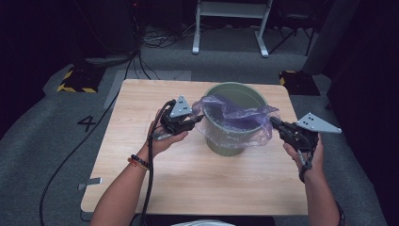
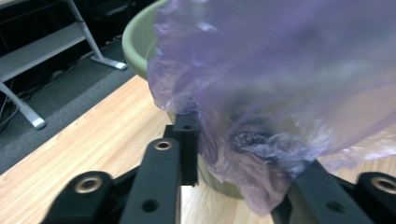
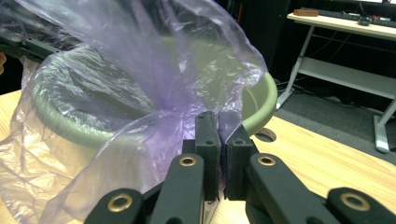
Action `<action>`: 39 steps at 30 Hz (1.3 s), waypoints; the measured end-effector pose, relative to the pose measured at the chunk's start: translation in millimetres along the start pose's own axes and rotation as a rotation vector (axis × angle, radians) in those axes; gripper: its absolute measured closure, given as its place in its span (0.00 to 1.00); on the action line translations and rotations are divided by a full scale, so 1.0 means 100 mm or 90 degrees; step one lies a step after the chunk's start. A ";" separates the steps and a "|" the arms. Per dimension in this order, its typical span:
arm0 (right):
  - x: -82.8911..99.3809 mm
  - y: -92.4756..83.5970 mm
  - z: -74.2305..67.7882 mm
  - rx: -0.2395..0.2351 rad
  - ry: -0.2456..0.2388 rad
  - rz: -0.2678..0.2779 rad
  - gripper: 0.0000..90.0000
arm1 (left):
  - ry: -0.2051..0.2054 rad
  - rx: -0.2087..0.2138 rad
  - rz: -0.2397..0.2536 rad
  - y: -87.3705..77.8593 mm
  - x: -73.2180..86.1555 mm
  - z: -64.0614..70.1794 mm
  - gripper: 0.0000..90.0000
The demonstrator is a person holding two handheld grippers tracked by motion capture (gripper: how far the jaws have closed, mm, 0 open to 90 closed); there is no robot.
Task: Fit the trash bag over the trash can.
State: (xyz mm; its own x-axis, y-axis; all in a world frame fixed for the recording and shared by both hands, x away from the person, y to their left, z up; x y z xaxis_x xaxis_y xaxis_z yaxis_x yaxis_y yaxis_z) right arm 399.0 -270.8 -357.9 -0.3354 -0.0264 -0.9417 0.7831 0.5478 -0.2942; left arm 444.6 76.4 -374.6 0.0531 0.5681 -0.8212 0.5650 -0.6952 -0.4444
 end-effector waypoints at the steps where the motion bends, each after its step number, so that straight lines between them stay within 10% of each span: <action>1: 0.01 0.00 0.01 0.003 0.001 0.000 0.97 | 0.002 -0.004 -0.007 0.01 0.02 0.00 0.89; 10: 0.08 0.06 0.14 0.013 0.027 -0.011 0.97 | 0.000 0.021 -0.022 0.11 0.13 0.08 0.96; 21: 0.15 0.12 0.25 0.030 0.032 -0.023 0.94 | -0.050 0.000 0.007 0.02 0.24 0.09 0.30; 27: 0.08 0.07 0.25 0.040 0.019 -0.006 0.78 | -0.038 -0.007 0.070 -0.27 0.19 0.11 0.26; 39: -0.03 -0.09 0.18 0.055 -0.031 0.027 0.45 | -0.014 -0.029 0.089 -0.53 -0.03 0.15 0.26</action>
State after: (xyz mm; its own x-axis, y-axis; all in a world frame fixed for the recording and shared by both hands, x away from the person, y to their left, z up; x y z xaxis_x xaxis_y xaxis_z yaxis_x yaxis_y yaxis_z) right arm 402.1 -290.6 -355.7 -0.2772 -0.0467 -0.9597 0.8388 0.4753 -0.2654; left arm 402.0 104.8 -354.3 0.1160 0.4566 -0.8821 0.5904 -0.7458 -0.3084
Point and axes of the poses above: each handheld gripper's, and its own axes: y roughly forward along the jaws, x roughly out of its underside, z roughly to its right, the point moved 3 cm from there along y, roughly forward along the jaws, and after that the axes turned 15 degrees about y, right-handed, at the moved point
